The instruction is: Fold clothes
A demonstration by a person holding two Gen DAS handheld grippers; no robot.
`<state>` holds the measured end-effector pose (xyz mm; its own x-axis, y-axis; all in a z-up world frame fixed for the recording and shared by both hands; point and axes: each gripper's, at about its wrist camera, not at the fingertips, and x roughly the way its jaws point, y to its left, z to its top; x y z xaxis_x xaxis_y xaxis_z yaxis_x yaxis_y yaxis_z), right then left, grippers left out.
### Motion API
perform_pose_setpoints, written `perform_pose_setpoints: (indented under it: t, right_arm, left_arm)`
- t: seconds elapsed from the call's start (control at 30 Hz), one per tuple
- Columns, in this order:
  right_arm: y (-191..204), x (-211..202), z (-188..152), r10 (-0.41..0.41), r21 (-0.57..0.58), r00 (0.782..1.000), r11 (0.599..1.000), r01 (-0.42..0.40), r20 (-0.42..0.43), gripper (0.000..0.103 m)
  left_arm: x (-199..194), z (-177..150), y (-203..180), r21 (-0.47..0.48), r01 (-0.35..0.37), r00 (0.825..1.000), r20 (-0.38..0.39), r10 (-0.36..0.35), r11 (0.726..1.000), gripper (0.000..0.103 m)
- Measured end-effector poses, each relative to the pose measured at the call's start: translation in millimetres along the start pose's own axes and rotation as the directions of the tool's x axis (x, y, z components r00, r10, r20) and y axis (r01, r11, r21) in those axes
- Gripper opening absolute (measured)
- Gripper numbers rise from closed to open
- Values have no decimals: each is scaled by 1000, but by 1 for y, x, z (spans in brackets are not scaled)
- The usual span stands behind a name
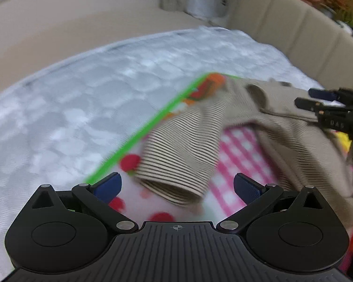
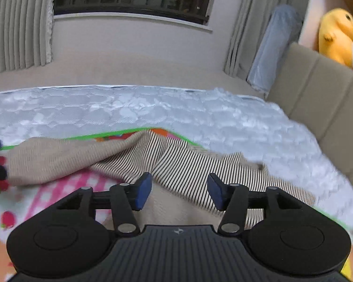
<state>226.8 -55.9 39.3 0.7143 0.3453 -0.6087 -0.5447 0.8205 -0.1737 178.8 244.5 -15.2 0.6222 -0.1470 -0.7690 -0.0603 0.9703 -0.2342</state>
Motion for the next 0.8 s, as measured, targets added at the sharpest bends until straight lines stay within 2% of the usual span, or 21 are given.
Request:
perform_pose_setpoints:
  t: [0.07, 0.1, 0.17, 0.2, 0.23, 0.27, 0.33, 0.4, 0.5, 0.57, 0.7, 0.73, 0.77, 0.8]
  right_arm:
    - [6, -11, -9, 8, -5, 1000, 1000, -8, -9, 54]
    - [10, -17, -14, 13, -7, 1000, 1000, -13, -13, 54]
    - [19, -29, -24, 41, -18, 999, 999, -41, -15, 54]
    - [27, -34, -28, 57, -26, 998, 998, -57, -3, 54]
    - [36, -38, -31, 74, -35, 997, 997, -74, 7, 54]
    - [50, -37, -30, 106, -58, 994, 993, -105, 11, 54]
    - [79, -34, -30, 168, -106, 986, 981, -165, 17, 52]
    - [107, -31, -29, 229, -151, 973, 963, -224, 19, 52]
    - [138, -4, -16, 314, -39, 949, 948, -315, -19, 52]
    - [150, 15, -6, 336, 57, 941, 941, -334, -34, 53]
    - [164, 57, 4, 348, 314, 930, 902, -297, -120, 55]
    - [166, 62, 3, 338, 337, 933, 899, -281, -126, 53]
    - [169, 66, 3, 329, 357, 935, 896, -265, -131, 35]
    - [170, 65, 5, 327, 324, 939, 905, -277, -110, 9]
  left_arm:
    - [6, 2, 0, -7, 62, 998, -22, -62, 998, 103]
    - [13, 3, -1, -4, 69, 996, -48, -69, 998, 103]
    - [24, 4, -2, 1, 5, 997, -73, -5, 1000, 102]
    - [30, 5, -3, 5, -32, 996, -84, 32, 999, 97]
    - [29, 7, 2, -27, -73, 995, -69, 71, 997, 87]
    - [24, 9, 9, -82, -103, 994, -40, 100, 991, 85]
    - [4, 12, 27, -225, -132, 988, 49, 147, 965, 96]
    - [-17, 11, 42, -337, -153, 970, 129, 206, 929, 97]
    - [-37, 2, 54, -443, -183, 932, 205, 299, 877, 98]
    - [-44, -5, 59, -494, -199, 908, 231, 348, 846, 98]
    - [-53, -12, 73, -586, -202, 877, 249, 412, 785, 99]
    - [-52, -12, 75, -598, -199, 875, 248, 415, 777, 99]
    - [-51, -13, 77, -607, -197, 875, 246, 417, 770, 99]
    - [-49, -13, 78, -603, -197, 878, 242, 413, 773, 99]
